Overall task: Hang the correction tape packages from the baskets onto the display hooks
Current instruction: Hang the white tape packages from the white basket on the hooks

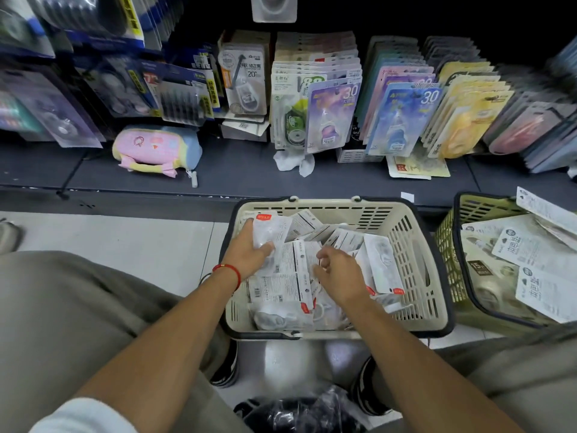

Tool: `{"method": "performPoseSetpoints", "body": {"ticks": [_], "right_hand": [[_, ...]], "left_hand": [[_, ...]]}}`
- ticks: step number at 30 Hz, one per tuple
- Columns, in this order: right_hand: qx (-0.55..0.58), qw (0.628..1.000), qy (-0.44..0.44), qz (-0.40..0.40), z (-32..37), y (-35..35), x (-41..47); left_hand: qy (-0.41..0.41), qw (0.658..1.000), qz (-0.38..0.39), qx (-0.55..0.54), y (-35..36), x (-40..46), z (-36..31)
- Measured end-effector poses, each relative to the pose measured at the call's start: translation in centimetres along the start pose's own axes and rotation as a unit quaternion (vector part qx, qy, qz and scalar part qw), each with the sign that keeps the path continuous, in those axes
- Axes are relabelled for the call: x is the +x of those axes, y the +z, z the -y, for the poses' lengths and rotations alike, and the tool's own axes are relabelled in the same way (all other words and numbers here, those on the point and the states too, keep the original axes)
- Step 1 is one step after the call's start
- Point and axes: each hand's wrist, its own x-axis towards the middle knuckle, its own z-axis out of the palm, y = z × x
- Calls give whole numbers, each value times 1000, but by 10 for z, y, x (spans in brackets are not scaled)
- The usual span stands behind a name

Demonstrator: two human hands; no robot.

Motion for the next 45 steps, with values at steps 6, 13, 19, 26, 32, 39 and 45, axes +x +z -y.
{"method": "performPoseSetpoints", "body": {"ticks": [6, 13, 19, 26, 32, 39, 45], "right_hand": [[-274, 960, -40, 53, 4, 41, -21], [190, 978, 69, -53, 12, 7, -6], [496, 856, 149, 0, 35, -30, 9], [638, 741, 176, 116, 30, -24, 4], [-91, 970, 20, 223, 3, 17, -16], [134, 979, -43, 147, -1, 4, -10], [333, 943, -1, 1, 4, -37, 13]], "left_hand": [[-3, 999, 28, 44, 2, -8, 9], [61, 997, 12, 43, 4, -16, 12], [116, 992, 34, -27, 22, -22, -3], [96, 994, 48, 23, 25, -18, 16], [-8, 996, 33, -88, 14, -14, 24], [-33, 994, 66, -82, -2, -9, 23], [-45, 964, 178, -195, 5, -17, 16]]}}
